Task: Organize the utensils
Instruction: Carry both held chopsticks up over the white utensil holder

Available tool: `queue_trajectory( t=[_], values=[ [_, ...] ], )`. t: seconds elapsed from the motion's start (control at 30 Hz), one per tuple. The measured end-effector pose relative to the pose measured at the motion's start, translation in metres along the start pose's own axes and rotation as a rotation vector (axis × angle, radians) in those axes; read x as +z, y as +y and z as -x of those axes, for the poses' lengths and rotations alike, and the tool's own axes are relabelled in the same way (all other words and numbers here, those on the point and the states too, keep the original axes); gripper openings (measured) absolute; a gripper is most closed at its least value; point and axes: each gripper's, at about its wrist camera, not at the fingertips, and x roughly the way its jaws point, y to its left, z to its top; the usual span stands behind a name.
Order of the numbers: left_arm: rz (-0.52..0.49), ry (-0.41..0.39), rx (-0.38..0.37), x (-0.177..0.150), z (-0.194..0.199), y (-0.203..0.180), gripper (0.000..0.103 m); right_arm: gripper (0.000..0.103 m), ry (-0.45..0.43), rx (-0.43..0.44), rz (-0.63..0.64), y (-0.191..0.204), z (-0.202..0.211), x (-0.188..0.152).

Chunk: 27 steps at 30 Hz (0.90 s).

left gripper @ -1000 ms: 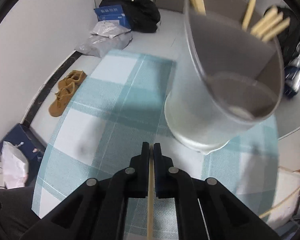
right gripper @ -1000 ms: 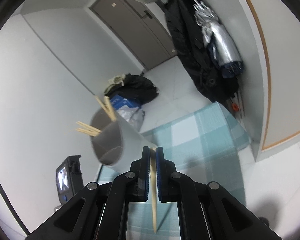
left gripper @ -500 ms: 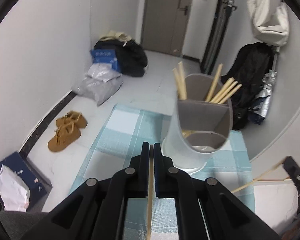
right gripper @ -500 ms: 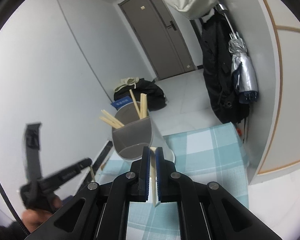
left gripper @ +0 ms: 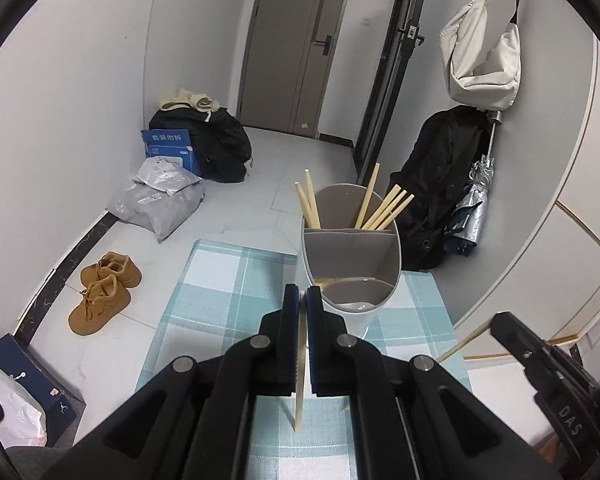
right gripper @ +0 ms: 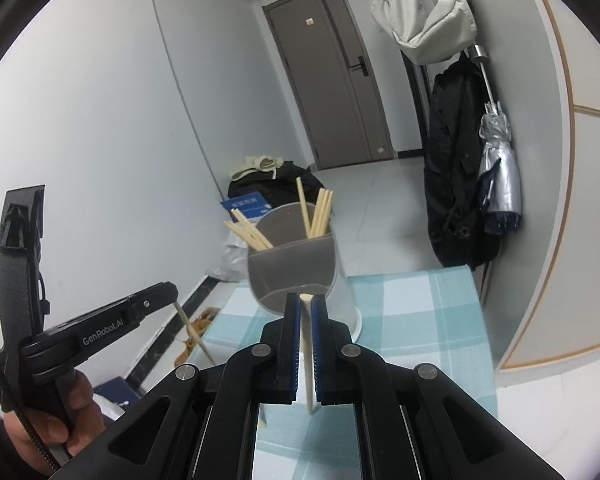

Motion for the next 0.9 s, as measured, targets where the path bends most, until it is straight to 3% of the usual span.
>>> queue_trajectory(
  t=[0.27,0.53,0.9],
  values=[
    [0.014,-0.003,-0.01,0.007,0.014,0.0,0.001,0.005,-0.019,0.011,0.002,0.009,0.003,0.006],
    [0.021,-0.028,-0.073,0.027,0.034,-0.013,0.001,0.004,-0.046,0.027,0.013,0.016,0.01,0.027],
    [0.074,-0.05,-0.155,0.073,0.042,-0.027,0.001,0.004,-0.1,0.063,0.014,0.015,0.029,0.093]
  ],
)
